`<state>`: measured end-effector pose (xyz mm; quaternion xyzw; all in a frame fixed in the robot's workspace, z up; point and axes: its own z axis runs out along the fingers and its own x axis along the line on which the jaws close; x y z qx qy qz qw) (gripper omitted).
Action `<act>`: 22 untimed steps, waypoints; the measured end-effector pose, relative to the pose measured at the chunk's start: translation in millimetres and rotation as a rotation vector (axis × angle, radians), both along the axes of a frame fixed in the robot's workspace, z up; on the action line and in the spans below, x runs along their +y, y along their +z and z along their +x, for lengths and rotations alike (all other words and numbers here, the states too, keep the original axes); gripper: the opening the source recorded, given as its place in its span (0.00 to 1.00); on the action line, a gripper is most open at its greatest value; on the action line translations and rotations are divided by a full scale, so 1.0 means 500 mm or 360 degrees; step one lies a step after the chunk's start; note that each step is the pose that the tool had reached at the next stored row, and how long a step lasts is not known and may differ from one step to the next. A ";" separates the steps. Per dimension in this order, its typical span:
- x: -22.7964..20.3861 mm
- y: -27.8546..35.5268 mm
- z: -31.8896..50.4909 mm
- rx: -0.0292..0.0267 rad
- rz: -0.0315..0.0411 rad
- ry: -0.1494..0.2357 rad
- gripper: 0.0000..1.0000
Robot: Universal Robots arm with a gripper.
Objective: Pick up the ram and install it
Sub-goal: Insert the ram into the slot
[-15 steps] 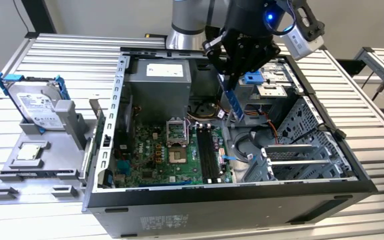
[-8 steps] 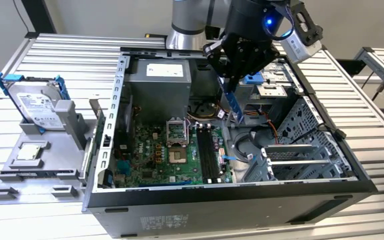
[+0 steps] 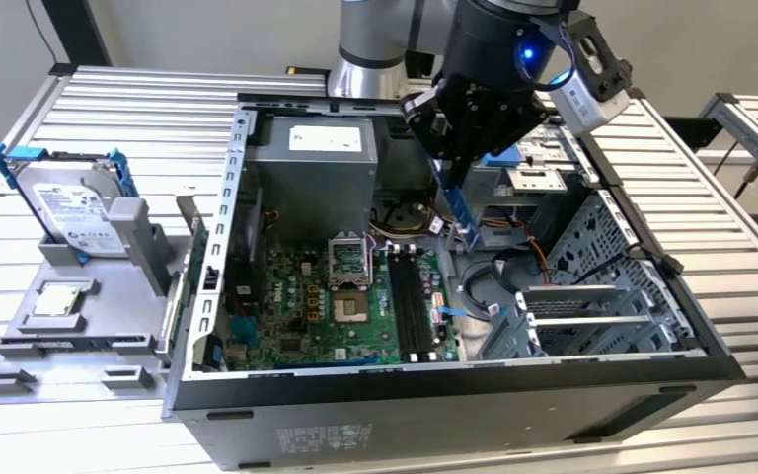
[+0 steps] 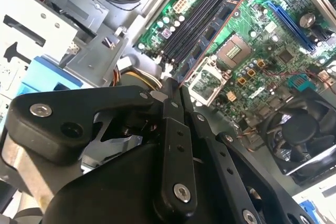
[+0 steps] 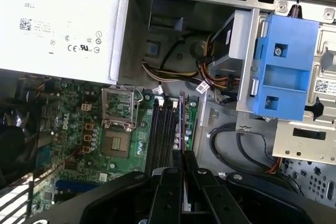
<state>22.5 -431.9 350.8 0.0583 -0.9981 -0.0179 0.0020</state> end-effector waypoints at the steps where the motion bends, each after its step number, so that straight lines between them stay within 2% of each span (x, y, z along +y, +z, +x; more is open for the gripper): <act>1: 0.0000 -0.001 0.000 0.00001 0.0000 0.0000 0.00; 17: 0.0001 -0.005 0.001 -0.00003 0.0002 -0.0001 0.00; 22: 0.0011 -0.019 0.001 0.00009 0.0000 -0.0002 0.00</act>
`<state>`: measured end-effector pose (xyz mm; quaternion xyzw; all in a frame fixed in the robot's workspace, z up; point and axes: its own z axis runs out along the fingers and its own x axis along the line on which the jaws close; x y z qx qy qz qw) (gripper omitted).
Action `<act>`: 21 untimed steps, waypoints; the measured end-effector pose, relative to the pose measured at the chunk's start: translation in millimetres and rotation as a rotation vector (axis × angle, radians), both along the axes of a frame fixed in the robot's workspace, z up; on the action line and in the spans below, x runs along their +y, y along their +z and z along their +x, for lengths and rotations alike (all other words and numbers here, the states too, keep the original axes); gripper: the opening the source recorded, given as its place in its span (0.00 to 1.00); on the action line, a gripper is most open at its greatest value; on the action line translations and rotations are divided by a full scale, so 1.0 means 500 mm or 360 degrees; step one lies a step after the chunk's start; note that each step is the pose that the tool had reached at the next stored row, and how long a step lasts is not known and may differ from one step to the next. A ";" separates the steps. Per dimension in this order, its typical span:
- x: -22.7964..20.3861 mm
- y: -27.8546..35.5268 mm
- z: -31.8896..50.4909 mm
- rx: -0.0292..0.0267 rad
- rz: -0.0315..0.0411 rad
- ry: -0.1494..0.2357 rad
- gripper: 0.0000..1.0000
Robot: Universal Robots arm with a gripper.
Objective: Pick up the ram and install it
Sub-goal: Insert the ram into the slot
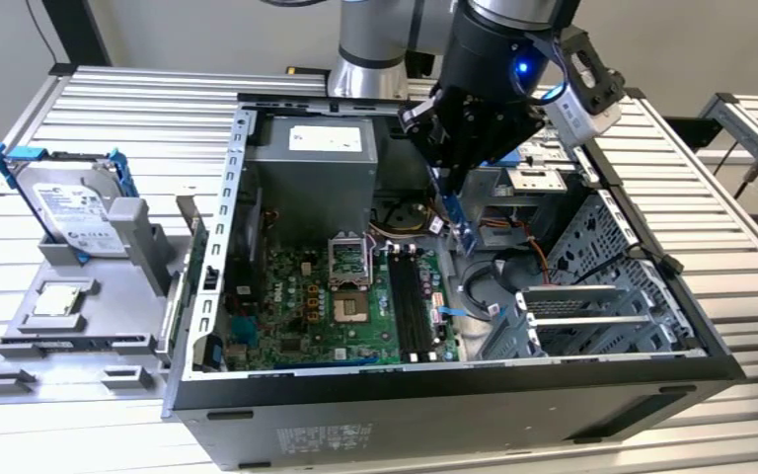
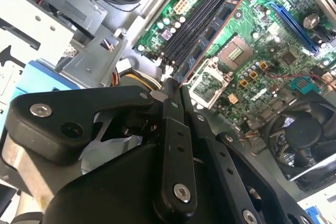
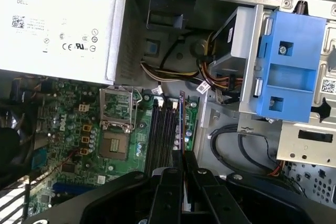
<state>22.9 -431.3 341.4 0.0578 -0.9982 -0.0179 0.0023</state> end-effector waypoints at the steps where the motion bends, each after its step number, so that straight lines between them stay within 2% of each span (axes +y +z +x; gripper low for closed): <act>1: 0.0009 -0.003 0.000 -0.00001 0.0000 0.0000 0.00; 7: 0.0039 -0.025 0.000 0.00000 -0.0001 -0.0001 0.00; 11: 0.0041 -0.034 0.000 -0.00001 -0.0002 -0.0001 0.00; 19: 0.0041 -0.037 0.000 0.00003 -0.0004 -0.0001 0.00; 21: 0.0041 -0.042 0.000 0.00001 -0.0004 -0.0004 0.00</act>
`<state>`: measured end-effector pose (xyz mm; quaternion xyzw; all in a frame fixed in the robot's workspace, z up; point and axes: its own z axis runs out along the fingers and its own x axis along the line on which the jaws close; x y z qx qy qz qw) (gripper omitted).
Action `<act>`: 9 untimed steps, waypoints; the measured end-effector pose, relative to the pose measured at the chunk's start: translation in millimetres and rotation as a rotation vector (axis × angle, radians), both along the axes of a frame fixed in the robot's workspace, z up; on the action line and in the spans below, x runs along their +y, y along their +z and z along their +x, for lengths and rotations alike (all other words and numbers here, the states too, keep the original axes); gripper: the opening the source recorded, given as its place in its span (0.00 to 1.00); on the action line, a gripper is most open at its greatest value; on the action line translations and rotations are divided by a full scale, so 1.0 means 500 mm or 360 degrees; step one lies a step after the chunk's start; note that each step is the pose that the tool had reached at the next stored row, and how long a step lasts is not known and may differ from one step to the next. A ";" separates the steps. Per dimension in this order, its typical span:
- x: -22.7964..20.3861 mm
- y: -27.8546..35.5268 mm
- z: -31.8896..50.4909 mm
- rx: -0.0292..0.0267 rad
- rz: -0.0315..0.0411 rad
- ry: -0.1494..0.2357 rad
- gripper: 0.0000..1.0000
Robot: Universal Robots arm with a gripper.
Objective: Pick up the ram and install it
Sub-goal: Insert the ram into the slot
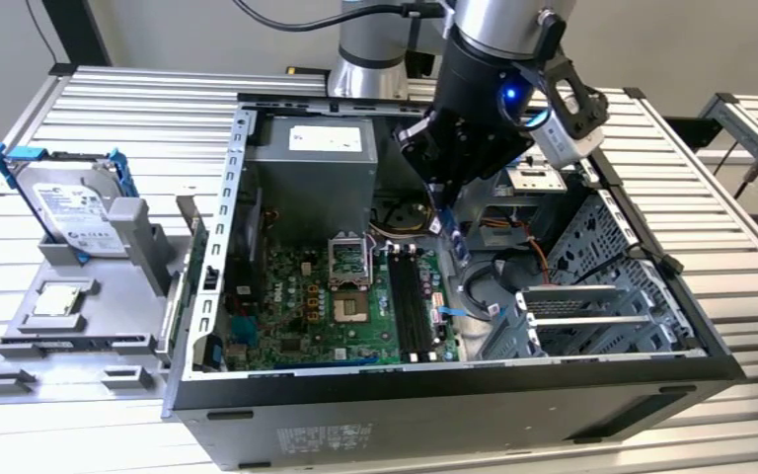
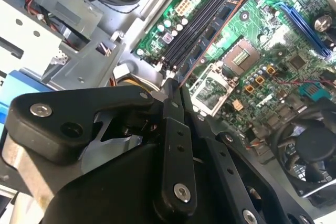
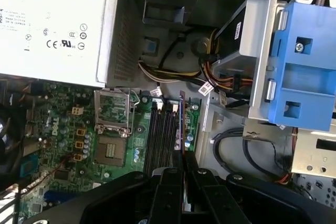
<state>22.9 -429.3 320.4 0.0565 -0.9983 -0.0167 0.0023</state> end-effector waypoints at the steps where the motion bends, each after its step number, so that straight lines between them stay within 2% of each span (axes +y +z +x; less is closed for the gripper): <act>1: 0.0003 -0.004 0.000 0.00001 0.0000 -0.0012 0.00; 6: 0.0006 -0.022 -0.002 0.00001 -0.0001 -0.0060 0.00; 9: 0.0004 -0.030 -0.002 0.00001 -0.0006 -0.0073 0.00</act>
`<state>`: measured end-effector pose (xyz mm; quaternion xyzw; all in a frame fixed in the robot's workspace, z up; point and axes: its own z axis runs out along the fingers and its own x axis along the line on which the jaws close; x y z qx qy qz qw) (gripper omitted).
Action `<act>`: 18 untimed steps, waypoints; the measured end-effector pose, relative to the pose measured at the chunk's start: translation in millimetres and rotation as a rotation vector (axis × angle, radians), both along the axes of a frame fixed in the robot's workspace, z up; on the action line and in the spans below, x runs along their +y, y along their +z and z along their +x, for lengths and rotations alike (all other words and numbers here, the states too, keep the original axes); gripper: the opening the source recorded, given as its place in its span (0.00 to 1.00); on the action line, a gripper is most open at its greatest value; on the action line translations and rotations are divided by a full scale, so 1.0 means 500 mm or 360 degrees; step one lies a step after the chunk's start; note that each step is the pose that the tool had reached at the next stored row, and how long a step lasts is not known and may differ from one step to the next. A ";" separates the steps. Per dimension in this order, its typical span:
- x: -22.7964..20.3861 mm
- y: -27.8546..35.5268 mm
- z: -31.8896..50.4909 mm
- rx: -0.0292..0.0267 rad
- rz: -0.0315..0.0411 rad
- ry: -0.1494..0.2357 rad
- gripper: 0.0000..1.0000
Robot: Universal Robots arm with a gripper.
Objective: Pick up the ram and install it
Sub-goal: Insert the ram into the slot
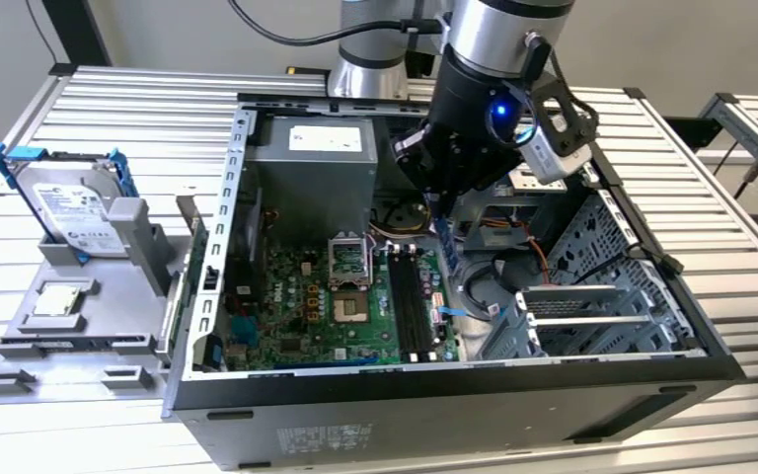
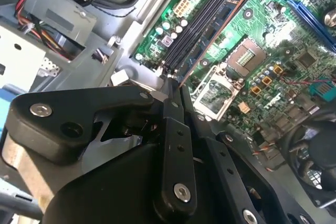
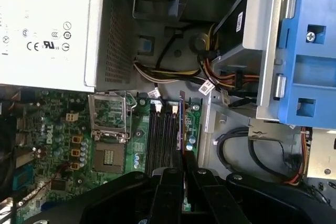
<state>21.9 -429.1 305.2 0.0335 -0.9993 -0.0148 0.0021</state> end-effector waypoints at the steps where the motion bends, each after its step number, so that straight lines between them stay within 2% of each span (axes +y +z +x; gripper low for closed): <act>1: -0.0005 -0.002 0.000 0.00000 -0.0004 -0.0004 0.00; 4: -0.0016 -0.007 -0.001 0.00000 -0.0018 -0.0025 0.00; 12: -0.0118 -0.024 -0.001 0.00000 -0.0043 -0.0050 0.00; 18: -0.0168 -0.038 -0.002 0.00002 -0.0052 -0.0057 0.00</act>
